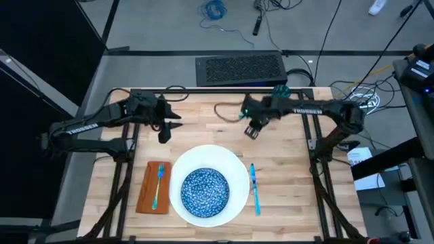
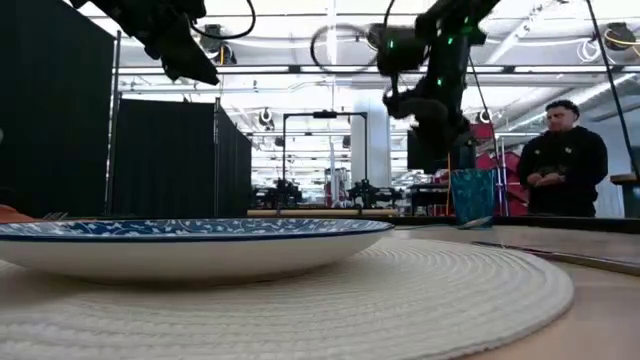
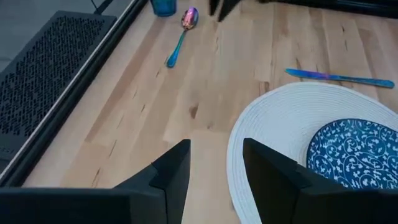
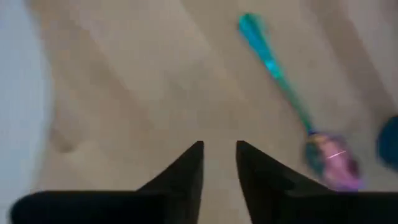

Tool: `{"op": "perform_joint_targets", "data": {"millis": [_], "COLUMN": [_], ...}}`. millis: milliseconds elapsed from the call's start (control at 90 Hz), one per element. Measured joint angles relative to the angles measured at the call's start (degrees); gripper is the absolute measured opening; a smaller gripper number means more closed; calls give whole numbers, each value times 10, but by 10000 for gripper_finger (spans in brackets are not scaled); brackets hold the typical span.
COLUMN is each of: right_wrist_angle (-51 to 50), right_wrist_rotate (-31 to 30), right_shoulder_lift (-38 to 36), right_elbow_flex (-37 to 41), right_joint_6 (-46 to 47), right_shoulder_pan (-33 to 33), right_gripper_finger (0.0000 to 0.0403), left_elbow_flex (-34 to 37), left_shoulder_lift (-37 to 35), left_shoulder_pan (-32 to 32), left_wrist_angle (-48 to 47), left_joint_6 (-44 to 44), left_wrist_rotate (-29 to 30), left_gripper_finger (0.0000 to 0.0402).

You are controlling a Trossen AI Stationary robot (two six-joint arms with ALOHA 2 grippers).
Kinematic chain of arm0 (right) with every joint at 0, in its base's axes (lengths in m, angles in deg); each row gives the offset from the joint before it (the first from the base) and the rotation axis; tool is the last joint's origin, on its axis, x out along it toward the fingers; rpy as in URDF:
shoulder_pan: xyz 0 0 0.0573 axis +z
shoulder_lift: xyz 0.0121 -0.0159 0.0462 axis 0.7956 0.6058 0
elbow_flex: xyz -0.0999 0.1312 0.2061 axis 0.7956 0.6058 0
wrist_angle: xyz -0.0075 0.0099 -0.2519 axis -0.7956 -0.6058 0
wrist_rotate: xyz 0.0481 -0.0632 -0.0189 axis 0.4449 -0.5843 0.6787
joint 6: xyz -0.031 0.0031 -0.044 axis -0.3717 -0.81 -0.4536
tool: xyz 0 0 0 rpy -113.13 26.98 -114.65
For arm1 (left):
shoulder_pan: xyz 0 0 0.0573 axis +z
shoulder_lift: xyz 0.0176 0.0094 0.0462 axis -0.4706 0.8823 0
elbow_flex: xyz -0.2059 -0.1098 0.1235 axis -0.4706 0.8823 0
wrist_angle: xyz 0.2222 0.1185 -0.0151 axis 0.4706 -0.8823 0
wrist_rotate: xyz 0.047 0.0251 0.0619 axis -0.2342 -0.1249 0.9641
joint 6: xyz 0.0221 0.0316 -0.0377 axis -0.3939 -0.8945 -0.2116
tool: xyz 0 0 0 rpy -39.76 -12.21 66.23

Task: Set table place
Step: Put the blue spoon on the right side of the blue table knife

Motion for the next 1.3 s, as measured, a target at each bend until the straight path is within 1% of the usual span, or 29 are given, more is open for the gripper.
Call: {"op": "perform_joint_targets", "data": {"millis": [89, 200, 411, 567, 722, 911, 978, 1044, 1167, 1233, 1300], "right_wrist_angle": [-1, -3, -27, -47, -53, -53, -52, -52, -50, -50, -49], "right_wrist_rotate": [14, 13, 10, -35, -38, -32, -24, -4, 1, 18, 22], "right_shoulder_lift": [18, 47, 113, 148, 169, 170, 170, 170, 170, 170, 170], "right_elbow_flex": [-8, -29, -74, -81, -81, -81, -81, -81, -81, -81, -81], "right_joint_6": [-51, -127, -244, -291, -307, -309, -309, -308, -304, -304, -304], "right_shoulder_pan": [-36, -66, -102, -118, -135, -142, -142, -142, -142, -142, -142], "right_gripper_finger": [135, 154, 154, 151, 151, 151, 151, 151, 151, 151, 151], "left_elbow_flex": [0, 0, 0, 0, 0, 0, 0, 0, 0, 0, 0], "left_shoulder_lift": [0, 0, 0, 0, 0, 0, 0, 0, 0, 0, 0], "left_shoulder_pan": [0, 0, 0, 0, 0, 0, 0, 0, 0, 0, 0], "left_wrist_angle": [0, 3, 3, 3, 2, 2, 2, 2, 3, 2, 2], "left_joint_6": [0, 1, 14, 15, 15, 15, 15, 15, 15, 15, 15], "left_wrist_rotate": [0, 0, 6, 6, 7, 7, 9, 9, 9, 9, 9], "left_gripper_finger": [134, 134, 134, 134, 134, 134, 134, 134, 134, 134, 134]}}
